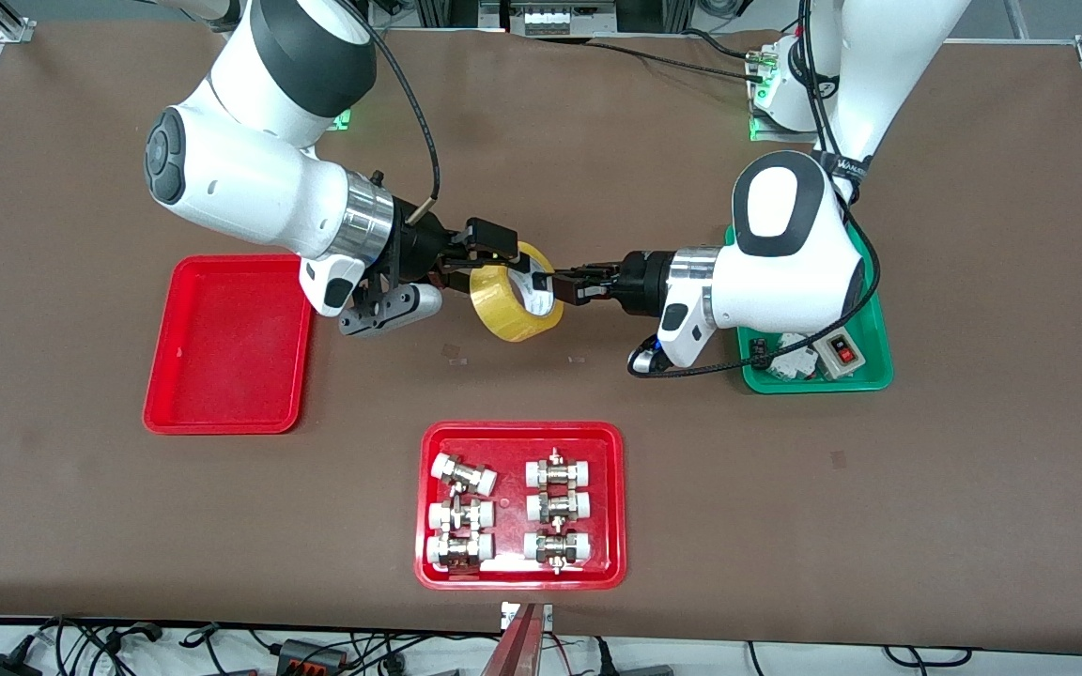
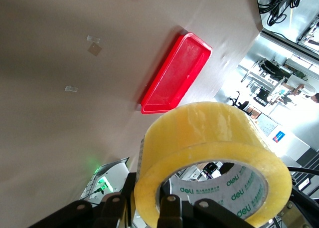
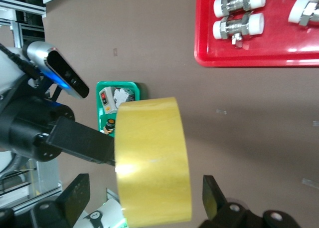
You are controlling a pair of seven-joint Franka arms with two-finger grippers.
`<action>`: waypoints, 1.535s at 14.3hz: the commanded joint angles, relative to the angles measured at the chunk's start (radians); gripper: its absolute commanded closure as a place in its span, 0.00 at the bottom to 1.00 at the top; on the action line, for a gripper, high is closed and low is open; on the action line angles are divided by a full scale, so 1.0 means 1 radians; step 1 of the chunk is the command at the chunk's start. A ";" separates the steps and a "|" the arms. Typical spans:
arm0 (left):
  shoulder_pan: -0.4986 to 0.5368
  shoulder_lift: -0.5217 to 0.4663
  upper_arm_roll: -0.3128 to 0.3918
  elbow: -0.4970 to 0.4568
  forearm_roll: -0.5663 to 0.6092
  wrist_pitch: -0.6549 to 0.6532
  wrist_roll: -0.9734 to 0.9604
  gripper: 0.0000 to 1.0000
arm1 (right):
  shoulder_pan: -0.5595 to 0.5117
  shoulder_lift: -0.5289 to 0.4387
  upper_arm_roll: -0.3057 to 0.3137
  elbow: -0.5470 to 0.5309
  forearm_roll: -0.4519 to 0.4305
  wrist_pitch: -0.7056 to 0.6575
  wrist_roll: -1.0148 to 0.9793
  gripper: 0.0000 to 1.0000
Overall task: Left arm passes tape to right arm into tray
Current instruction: 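Grasp the tape roll with the right gripper beside the left gripper, then open the left gripper and withdraw while the right gripper carries the tape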
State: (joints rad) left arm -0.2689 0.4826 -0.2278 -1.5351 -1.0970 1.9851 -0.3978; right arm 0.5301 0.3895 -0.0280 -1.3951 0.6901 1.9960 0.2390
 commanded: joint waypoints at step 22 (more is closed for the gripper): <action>0.007 0.008 0.001 0.032 -0.024 -0.012 -0.018 0.00 | 0.004 0.014 -0.004 0.028 -0.029 -0.002 0.013 0.61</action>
State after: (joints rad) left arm -0.2672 0.4832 -0.2276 -1.5316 -1.0982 1.9848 -0.4022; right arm 0.5301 0.3923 -0.0295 -1.3947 0.6687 1.9958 0.2364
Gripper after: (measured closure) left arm 0.696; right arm 0.458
